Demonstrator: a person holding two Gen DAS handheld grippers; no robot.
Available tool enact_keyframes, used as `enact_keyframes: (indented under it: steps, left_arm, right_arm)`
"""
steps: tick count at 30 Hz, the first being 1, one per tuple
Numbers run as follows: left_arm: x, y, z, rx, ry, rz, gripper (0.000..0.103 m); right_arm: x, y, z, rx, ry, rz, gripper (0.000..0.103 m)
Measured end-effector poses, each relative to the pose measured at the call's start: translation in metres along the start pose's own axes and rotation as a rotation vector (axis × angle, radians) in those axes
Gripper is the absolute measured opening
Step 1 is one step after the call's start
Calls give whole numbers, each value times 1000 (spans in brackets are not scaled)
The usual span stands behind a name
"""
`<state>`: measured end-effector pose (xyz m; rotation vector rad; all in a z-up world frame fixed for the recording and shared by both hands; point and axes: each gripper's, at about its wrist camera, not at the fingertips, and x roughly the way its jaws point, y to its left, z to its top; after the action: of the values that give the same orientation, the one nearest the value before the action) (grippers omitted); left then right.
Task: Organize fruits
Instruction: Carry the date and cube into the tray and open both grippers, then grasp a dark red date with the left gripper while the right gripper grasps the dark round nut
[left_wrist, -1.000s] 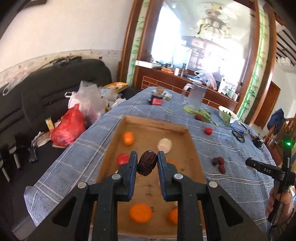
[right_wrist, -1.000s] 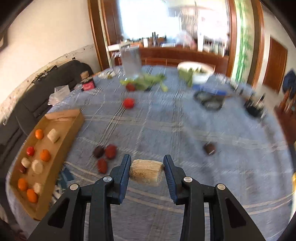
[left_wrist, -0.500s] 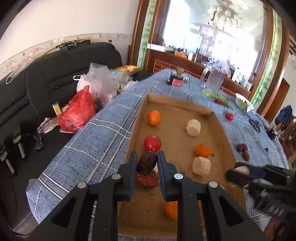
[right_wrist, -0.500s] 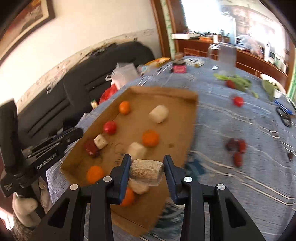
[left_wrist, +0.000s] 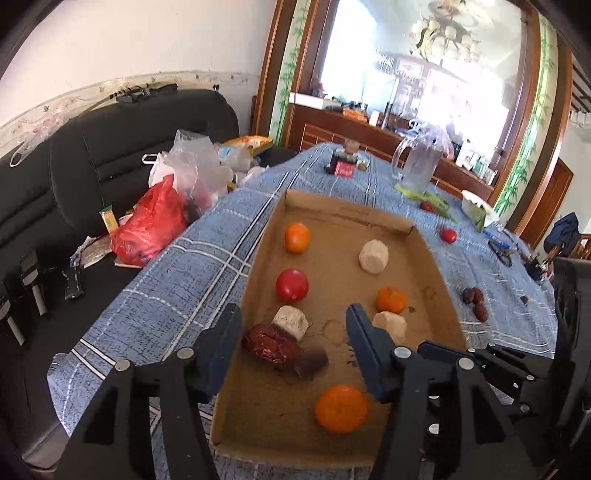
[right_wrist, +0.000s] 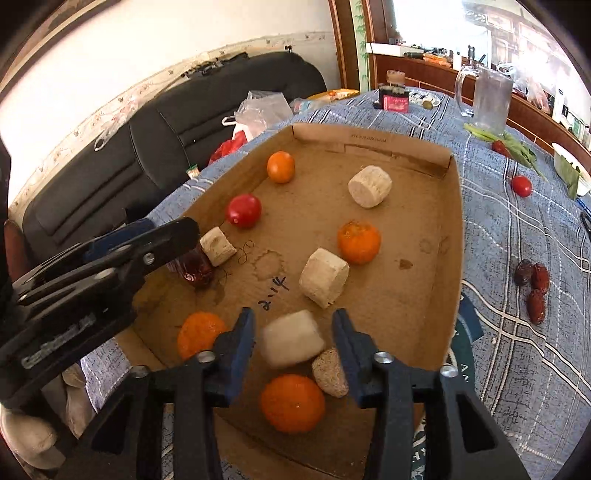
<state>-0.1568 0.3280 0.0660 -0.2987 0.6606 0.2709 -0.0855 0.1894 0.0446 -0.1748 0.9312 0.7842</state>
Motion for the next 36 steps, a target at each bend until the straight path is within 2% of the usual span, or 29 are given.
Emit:
enact_keyframes:
  steps: [7, 12, 17, 26, 36]
  left_arm:
    - [-23, -18, 5, 27, -51, -40, 64]
    - [-35, -57, 6, 108, -71, -80, 65]
    - [-41, -101, 6, 175, -89, -141, 70]
    - [-37, -189, -9, 330, -58, -247, 71]
    - [-30, -241, -16, 380, -29, -307, 71]
  right_arm:
    - [-46, -20, -12, 98, -110, -3, 55]
    - [-80, -51, -30, 191, -166, -53, 57]
    - [-115, -92, -48, 296, -207, -118, 57]
    - [-167, -158, -82, 455, -267, -223, 57]
    - [-200, -192, -117, 529, -294, -320, 61]
